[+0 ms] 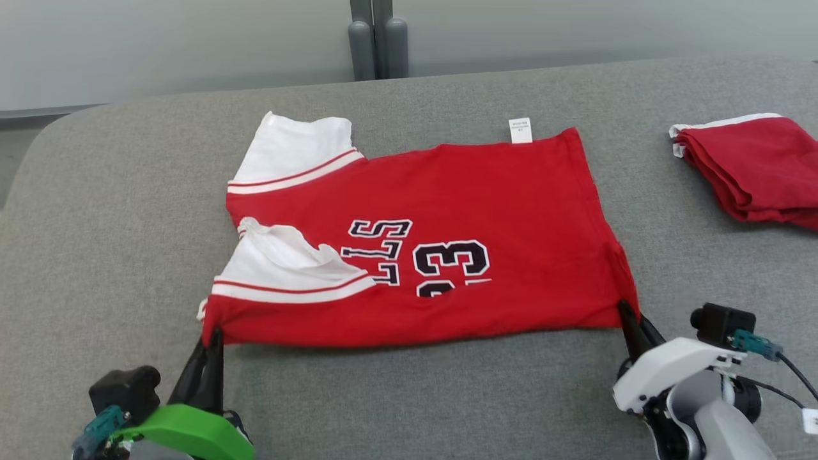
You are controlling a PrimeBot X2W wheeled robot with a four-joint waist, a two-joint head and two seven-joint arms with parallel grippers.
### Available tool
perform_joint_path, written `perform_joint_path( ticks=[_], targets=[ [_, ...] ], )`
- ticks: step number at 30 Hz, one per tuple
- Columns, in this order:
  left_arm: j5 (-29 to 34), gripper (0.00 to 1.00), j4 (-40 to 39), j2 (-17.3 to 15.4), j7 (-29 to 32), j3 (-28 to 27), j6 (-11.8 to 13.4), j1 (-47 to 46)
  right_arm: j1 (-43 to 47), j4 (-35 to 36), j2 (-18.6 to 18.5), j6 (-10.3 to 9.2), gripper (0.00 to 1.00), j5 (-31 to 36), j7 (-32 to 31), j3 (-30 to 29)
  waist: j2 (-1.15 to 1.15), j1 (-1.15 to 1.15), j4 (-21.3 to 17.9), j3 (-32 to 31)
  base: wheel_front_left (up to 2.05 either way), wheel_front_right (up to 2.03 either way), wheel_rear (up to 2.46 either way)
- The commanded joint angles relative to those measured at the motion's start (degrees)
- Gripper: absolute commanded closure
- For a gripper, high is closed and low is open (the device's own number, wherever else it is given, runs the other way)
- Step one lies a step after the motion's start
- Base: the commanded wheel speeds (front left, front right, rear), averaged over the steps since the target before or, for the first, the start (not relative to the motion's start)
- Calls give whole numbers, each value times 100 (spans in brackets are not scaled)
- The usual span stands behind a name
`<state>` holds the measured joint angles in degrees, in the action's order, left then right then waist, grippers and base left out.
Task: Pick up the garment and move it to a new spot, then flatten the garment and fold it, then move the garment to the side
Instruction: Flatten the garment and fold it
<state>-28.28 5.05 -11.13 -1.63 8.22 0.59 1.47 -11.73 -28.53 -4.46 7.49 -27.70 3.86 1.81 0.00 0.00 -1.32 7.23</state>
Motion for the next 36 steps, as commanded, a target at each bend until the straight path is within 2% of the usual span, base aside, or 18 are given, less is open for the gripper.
perform_joint_path(
  ticks=[1, 5, 9, 18, 19, 20, 21, 29, 36],
  targets=[
    [-12, 100, -97, -77, 79, 20, 43, 200, 269, 216, -110, 0, 100, -50, -152, -42, 0, 0, -27, -19, 0, 0, 0],
    [-22, 100, -458, -197, 405, 119, 95, 687, 922, 1041, -239, 0, 100, -119, -675, -156, 0, 0, -100, -21, 0, 0, 0],
    [-122, 100, -716, -229, 688, 190, 143, 1111, 1435, 1651, -181, 0, 100, -134, -1036, -333, 0, 0, -139, -12, 0, 0, 0],
    [-242, 100, -719, -137, 879, 238, 285, 1442, 1905, 2103, 27, 0, 100, -15, -1310, -556, 0, 0, -192, -22, 0, 0, 0],
    [-262, 86, -694, -130, 889, 240, 295, 1437, 1927, 2131, 45, 0, 73, 32, -1299, -604, 0, 0, -205, -17, 0, 0, 0],
    [-252, 0, -688, -141, 879, 239, 301, 1426, 1929, 2144, 56, 0, 30, 35, -1298, -625, 0, 0, -211, -12, 0, 0, 0],
    [-256, 0, -687, -156, 873, 221, 307, 1408, 1930, 2159, 63, 0, 0, 62, -1278, -654, 0, 0, -217, -6, 0, 0, 0],
    [-190, 0, -779, -457, 875, -7, 280, 912, 1593, 2282, 24, 1, 0, 274, -1006, -758, 0, 0, -338, 171, 0, 0, 0],
    [26, 0, -386, -933, 1034, -78, 55, -585, 765, 2327, -172, 1, 0, 649, -663, -300, 0, 0, -629, 587, 0, 0, 0]
  ],
)
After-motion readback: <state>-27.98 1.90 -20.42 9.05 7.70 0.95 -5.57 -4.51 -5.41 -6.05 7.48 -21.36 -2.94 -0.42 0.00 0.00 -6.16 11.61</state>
